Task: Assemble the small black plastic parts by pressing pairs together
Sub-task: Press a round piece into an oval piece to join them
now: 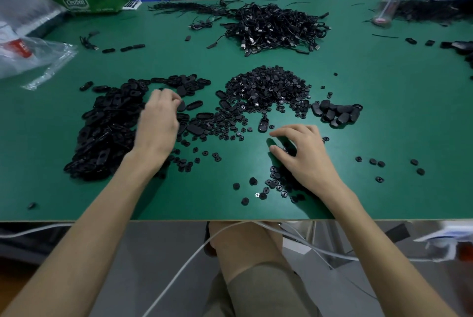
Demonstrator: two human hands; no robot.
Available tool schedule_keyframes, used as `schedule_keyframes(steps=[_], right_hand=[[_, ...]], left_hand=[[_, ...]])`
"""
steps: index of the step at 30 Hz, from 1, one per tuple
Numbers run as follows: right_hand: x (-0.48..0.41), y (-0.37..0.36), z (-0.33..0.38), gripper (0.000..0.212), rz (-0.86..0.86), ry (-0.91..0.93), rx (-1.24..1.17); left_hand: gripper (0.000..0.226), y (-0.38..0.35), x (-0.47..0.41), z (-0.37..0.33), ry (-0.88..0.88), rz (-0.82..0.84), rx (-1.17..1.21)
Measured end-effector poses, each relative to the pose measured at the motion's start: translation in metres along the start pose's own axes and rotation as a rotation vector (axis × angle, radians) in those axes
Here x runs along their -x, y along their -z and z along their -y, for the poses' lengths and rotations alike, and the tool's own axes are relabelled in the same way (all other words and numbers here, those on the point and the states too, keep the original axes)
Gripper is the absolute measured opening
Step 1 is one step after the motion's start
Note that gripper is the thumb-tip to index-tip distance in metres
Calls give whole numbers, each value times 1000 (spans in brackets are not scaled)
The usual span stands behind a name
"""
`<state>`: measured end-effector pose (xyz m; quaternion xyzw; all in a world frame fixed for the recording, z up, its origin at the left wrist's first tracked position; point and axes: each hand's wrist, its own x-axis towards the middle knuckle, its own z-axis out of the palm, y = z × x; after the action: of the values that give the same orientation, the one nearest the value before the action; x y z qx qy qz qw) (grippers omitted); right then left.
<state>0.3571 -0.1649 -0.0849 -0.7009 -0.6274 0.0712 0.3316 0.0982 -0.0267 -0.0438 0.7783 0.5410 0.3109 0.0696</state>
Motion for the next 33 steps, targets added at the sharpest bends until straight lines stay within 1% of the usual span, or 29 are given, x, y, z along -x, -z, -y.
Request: schedule_keyframes(steps=[2, 3, 4, 7, 9, 15, 20, 25, 31, 33], right_hand=[[0, 0, 1, 30, 1, 5, 6], [0, 0, 0, 29, 1, 4, 8], [0, 0, 0, 29, 0, 4, 8], [0, 1, 0, 29, 0, 3, 13], [1, 1, 0, 28, -3, 1, 14], [0, 0, -1, 28, -1, -5, 16], [0, -1, -1, 28, 5, -14, 5], [0, 0, -1, 28, 8, -16, 4], [0, 0, -1, 29, 11, -19, 3], [0, 0, -1, 29, 11, -19, 0]], left_hand=[[23, -7, 4, -17, -58, 147, 118], [23, -12, 7, -25, -107, 212, 142], [23, -18, 11, -33, -169, 243, 115], [16, -35, 23, -52, -331, 225, -33], [10, -44, 26, -61, -393, 207, -107], [9, -48, 19, -67, -334, 201, -122], [8, -43, 19, -62, -250, 219, -47], [3, -42, 19, -64, -283, 213, -110], [18, -49, 19, -65, -288, 244, -205], [20, -51, 20, -65, -278, 247, -198]])
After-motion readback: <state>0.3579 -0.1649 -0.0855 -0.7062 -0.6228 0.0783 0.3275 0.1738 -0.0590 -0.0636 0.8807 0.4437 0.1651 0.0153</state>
